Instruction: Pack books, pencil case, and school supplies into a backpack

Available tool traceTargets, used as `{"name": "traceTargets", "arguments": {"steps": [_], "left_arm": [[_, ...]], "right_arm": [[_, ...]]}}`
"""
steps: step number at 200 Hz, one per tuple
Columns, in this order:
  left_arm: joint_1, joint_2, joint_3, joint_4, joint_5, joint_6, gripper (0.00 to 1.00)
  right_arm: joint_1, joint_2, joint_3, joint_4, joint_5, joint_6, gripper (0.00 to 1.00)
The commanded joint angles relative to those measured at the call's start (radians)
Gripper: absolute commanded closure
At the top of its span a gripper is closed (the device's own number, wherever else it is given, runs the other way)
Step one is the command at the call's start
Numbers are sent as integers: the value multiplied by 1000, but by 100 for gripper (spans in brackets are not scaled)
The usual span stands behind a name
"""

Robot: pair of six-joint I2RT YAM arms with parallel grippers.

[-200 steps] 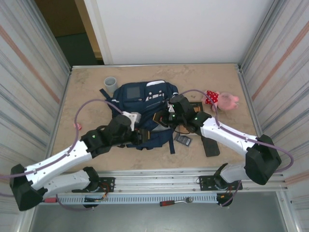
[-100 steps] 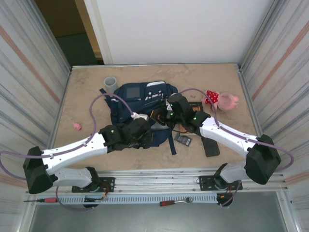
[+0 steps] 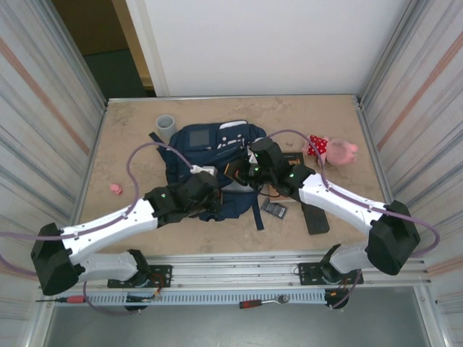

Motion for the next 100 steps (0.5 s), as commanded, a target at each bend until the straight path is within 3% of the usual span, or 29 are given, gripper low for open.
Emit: {"name": "traceTargets", "arguments": {"steps": [1, 58, 100], "left_arm": [[52, -80, -45, 99, 105, -51, 100], [141, -164, -187, 259, 316, -107, 100], [159, -138, -224, 394, 399, -168, 100]], "right_arm": [[7, -12, 39, 40, -57, -73, 100], [-24, -14, 51, -14, -112, -133, 100], [6, 16, 71, -10, -125, -153, 100]]}}
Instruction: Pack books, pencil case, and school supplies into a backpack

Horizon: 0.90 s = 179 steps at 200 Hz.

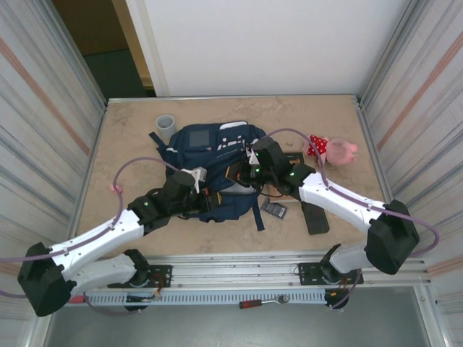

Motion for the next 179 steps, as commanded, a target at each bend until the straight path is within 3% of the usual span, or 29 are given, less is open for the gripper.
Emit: {"name": "traceTargets", "arguments": {"steps": [1, 54, 90, 113, 138, 155, 179], "left_arm": [[15, 9, -8, 126, 76, -49, 100], [128, -63, -21, -14, 216, 14, 100], [194, -130, 23, -277, 161, 166, 100], [218, -130, 35, -362, 124, 242, 100], [227, -125, 40, -363, 121, 280, 100], [227, -125, 28, -285, 176, 265, 100], [227, -125, -13, -131, 248, 184, 100]], "right_arm": [[23, 5, 68, 28, -65, -56, 100], [-58, -7, 114, -141, -144, -192, 100], [-118, -28, 106, -178, -227, -229, 100], [-135, -26, 116, -182, -266, -236, 100], [-140, -29, 124, -177, -270, -226, 100], [-133, -30, 107, -143, -258, -179, 100], [-98, -37, 43, -22, -186, -62, 80]]}}
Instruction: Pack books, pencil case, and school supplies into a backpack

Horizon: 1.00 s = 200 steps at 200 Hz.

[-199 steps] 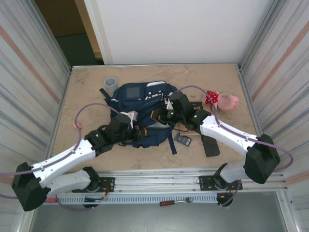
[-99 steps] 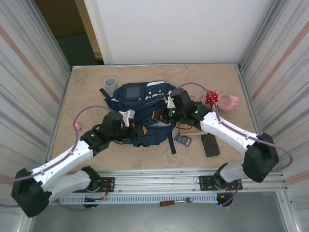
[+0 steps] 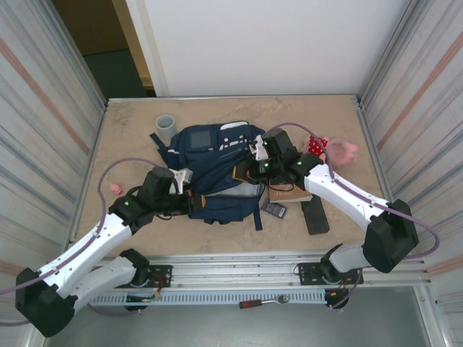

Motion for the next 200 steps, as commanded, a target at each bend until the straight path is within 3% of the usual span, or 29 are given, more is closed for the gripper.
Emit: {"name": "traceTargets", "arguments": {"steps": [1, 29, 53, 64, 84, 111, 139, 166, 194, 200], "left_arm": [[13, -2, -30, 119, 48, -42, 100], [14, 6, -36, 170, 77, -77, 100], [14, 3, -35, 193, 89, -99, 100], [13, -1, -43, 218, 97, -126, 100], [14, -16, -61, 242, 103, -160, 100], [16, -46, -19, 24, 21, -34, 100], [34, -71, 7, -128, -81, 66, 100], [56, -64, -1, -159, -144, 115, 100], [59, -38, -12, -20, -26, 111, 100], [57, -32, -12, 10, 3, 102, 94]], "right_arm": [[26, -48, -23, 142, 29, 101, 80], [88, -34, -66, 253, 116, 192, 65], [118, -14, -68, 297, 176, 223, 63], [124, -7, -70, 293, 198, 221, 67], [114, -6, -70, 233, 217, 183, 84], [55, -48, -69, 123, 188, 97, 97], [-28, -98, -44, 4, 114, -6, 100], [-82, -110, -19, -54, 29, -61, 100], [-71, -108, -12, -19, 9, -24, 100], [-67, -109, -13, -2, 12, -3, 100]]}}
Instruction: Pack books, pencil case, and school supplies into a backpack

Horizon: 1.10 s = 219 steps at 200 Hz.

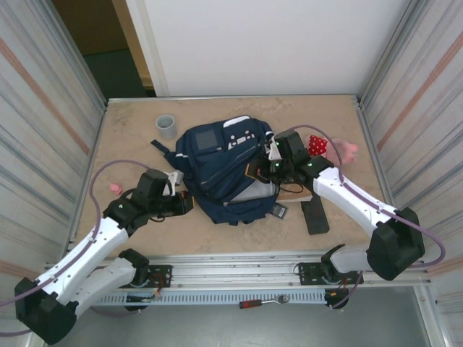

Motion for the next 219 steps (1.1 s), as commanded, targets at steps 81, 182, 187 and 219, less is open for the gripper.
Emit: {"name": "traceTargets", "arguments": {"steps": [81, 182, 187, 219], "left_arm": [[-427, 193, 229, -89, -371, 29, 49], [-448, 302, 191, -5, -495, -113, 48], [-435, 295, 177, 25, -483, -124, 48], [-363, 260, 132, 120, -424, -169, 65]], "right_arm": [[91, -26, 66, 175, 57, 134, 100], [120, -20, 96, 201, 61, 140, 100], [124, -18, 96, 205, 56, 140, 100], [123, -5, 115, 170, 20, 103, 100]]}}
